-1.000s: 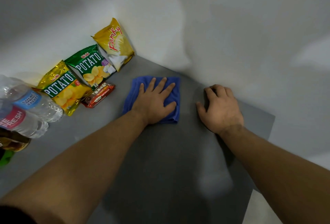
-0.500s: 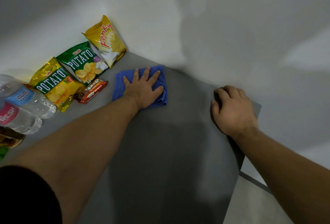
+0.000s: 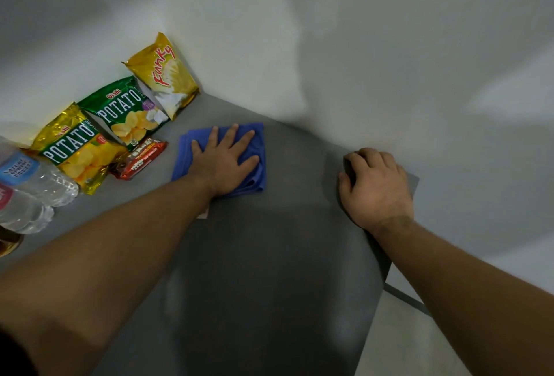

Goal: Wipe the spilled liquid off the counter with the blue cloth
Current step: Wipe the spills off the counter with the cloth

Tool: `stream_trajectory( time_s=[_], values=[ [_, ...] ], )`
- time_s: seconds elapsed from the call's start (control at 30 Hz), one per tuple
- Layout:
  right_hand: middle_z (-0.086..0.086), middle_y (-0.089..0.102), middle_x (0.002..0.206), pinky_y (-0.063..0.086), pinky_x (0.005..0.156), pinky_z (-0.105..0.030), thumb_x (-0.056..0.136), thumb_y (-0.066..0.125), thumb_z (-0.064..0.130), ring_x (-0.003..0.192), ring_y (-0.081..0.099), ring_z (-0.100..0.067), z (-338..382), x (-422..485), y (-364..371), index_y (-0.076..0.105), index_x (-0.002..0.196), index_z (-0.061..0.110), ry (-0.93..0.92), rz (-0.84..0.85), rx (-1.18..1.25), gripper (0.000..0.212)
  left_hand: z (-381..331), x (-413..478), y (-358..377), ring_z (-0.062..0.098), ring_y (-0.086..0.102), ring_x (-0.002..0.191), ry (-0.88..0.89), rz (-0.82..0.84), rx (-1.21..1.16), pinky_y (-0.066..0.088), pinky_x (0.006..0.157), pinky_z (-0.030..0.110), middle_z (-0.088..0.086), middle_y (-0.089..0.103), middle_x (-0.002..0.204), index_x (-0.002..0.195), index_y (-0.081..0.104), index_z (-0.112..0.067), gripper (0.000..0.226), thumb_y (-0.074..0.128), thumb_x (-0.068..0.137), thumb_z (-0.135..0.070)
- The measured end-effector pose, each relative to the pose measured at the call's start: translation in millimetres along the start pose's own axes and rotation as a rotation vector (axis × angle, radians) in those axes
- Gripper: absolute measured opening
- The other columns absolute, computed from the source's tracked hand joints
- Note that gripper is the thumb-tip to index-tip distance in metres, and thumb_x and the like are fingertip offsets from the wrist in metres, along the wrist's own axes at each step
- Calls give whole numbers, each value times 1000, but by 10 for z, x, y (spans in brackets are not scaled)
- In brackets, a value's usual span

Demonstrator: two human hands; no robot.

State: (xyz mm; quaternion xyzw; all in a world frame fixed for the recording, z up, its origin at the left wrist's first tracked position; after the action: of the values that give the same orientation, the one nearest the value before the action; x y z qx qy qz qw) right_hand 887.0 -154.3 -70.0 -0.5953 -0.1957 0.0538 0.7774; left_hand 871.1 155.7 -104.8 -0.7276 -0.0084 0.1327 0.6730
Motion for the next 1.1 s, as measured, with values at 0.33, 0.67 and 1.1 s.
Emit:
stream_trajectory(
  time_s=[0.33,0.67,1.1],
  values=[
    [-8,61,126,45,95,-44,97,55,39,116,52,-33,-33,-11,7,66,126,15,0,-1,44,40,-674,-507,81,28,-4,158,199,-85,0,2,124,63,-11,-3,172,160,3,-46,75,19,92,-73],
    [-5,59,131,44,100,-44,98,53,42,120,50,-30,-65,21,71,63,132,16,-2,11,60,45,234,165,-38,32,-5,158,-125,-33,-40,1,122,68,-9,-5,172,158,-1,-50,77,22,91,-80],
    [-9,61,126,45,99,-47,95,54,39,117,51,-33,-54,38,46,66,125,11,5,21,70,43,-530,-433,103,22,-2,158,243,-98,-43,0,127,56,-14,0,171,159,4,-47,76,18,90,-75]
  ],
)
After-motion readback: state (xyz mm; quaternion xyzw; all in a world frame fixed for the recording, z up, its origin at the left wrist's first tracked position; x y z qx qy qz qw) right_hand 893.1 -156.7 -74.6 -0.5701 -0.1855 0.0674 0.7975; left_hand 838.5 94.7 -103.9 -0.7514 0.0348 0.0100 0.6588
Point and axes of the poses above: each hand's wrist, its own x-axis towards the middle knuckle, its own y-axis out of the palm, z = x × y, the point moved 8 cm from there along x, towards the middle knuckle
